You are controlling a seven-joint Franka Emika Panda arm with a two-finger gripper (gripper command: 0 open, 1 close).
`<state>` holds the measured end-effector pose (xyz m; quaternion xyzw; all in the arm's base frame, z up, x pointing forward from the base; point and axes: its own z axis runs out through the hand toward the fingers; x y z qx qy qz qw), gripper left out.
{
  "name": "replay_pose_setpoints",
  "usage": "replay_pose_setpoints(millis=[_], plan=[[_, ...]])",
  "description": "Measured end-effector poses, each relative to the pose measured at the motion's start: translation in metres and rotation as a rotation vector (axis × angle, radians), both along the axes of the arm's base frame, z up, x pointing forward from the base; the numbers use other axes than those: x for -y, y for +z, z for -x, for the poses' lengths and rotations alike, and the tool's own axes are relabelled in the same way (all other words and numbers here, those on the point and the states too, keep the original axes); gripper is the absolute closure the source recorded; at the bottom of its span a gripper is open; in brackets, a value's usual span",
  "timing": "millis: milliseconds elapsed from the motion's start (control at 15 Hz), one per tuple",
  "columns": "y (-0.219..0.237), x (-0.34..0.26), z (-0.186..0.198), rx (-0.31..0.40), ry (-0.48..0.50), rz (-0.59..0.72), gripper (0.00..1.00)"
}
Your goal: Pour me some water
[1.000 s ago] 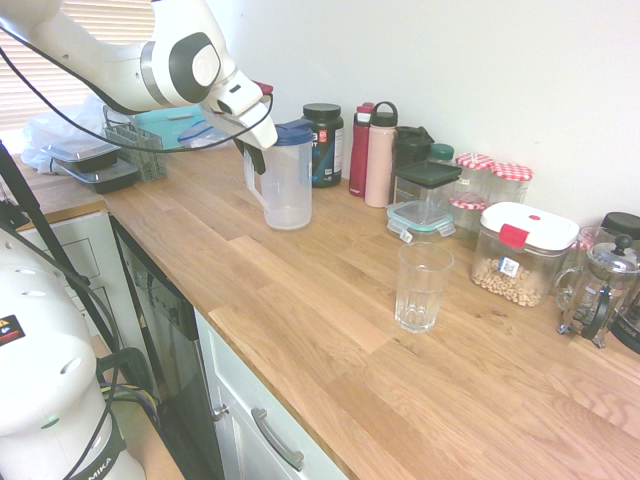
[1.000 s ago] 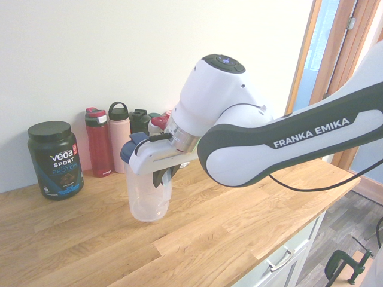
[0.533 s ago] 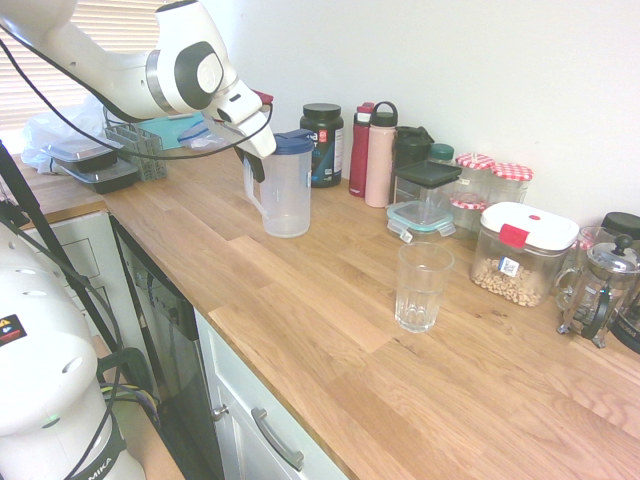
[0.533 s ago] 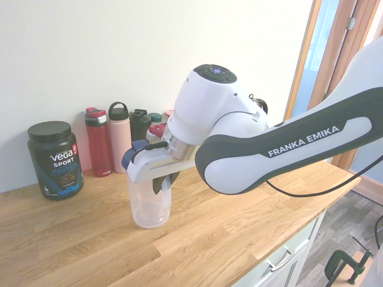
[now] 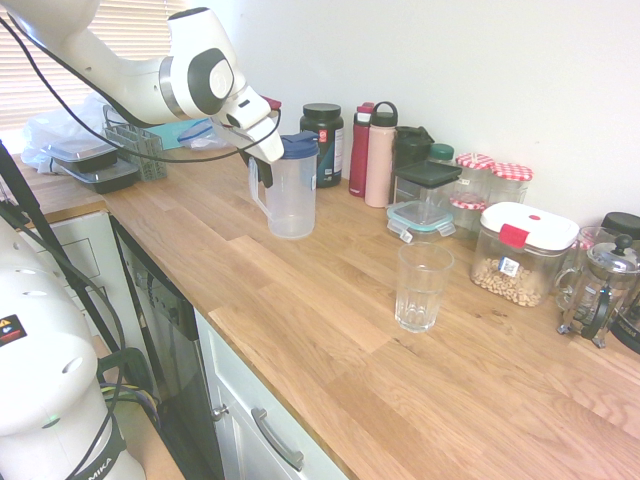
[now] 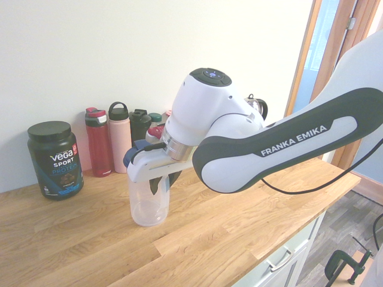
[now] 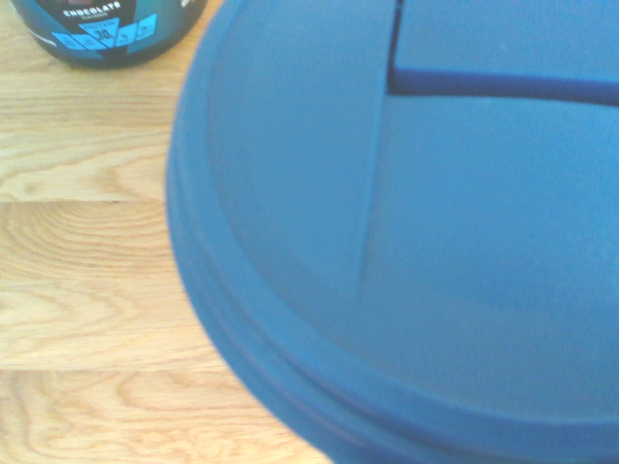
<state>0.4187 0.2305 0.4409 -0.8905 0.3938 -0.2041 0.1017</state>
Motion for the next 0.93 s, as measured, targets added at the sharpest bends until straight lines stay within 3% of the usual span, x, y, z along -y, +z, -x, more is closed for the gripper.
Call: replay_pose_setpoints(millis=[267,467,600,800,933], plan=[[-0.018,-0.005,0.016,-0.03,0.052,0.044,0.0],[-0.005,0.0,0.039,-0.077,0.118,0.092,0.0],[0.016,0.03,0.053,-0.151,0.143,0.151,0.0],[0.044,0.103,0.059,-0.189,0.086,0.173,0.0],[0.038,0.146,0.059,-0.211,0.044,0.164,0.0]])
